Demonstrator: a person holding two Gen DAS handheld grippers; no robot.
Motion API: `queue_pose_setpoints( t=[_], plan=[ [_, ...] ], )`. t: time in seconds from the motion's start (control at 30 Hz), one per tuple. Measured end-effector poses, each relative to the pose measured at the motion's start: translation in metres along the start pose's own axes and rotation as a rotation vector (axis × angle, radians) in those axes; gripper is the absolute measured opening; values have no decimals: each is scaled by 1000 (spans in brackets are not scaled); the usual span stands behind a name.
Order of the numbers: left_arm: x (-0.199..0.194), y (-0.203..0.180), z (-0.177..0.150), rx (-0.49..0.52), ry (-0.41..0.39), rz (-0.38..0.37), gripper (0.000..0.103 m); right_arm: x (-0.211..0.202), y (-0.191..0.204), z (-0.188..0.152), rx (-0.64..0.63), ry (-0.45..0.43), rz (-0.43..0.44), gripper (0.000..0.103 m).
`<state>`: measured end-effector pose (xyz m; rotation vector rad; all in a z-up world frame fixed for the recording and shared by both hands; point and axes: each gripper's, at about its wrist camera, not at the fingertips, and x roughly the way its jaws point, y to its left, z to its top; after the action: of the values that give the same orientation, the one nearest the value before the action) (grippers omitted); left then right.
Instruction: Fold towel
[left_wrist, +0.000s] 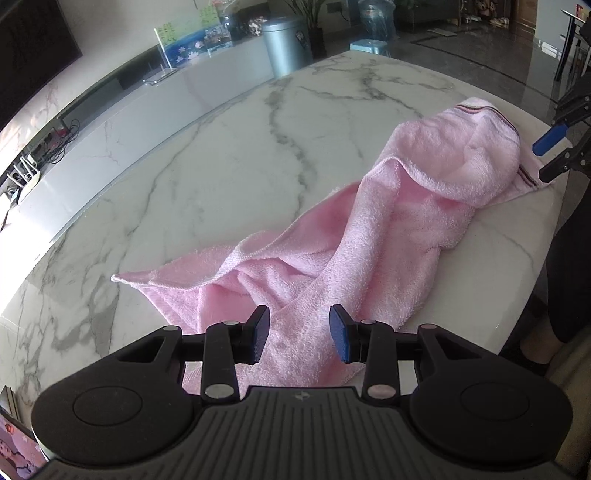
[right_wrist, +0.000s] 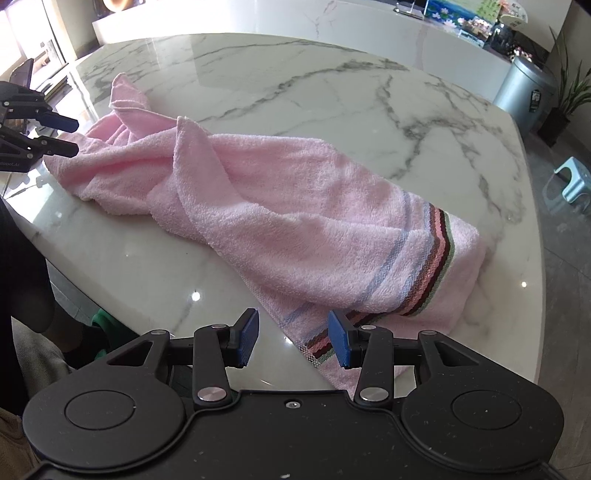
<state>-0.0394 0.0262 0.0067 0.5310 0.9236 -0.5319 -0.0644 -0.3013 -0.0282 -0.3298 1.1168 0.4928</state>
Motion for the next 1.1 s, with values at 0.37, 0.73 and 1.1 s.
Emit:
queue_pose_setpoints(
  t=[0.37, 0.73, 1.1],
  plan=[
    [36, 13, 6, 22, 88, -35, 34, 37, -6, 9, -72, 120, 68, 41],
    [50, 20, -4, -8, 142, -100, 33, 45, -13, 15, -95, 139, 74, 41],
    [36, 14, -4, 6, 113, -68, 8, 40, -19, 12, -93, 141, 64, 41]
  ],
)
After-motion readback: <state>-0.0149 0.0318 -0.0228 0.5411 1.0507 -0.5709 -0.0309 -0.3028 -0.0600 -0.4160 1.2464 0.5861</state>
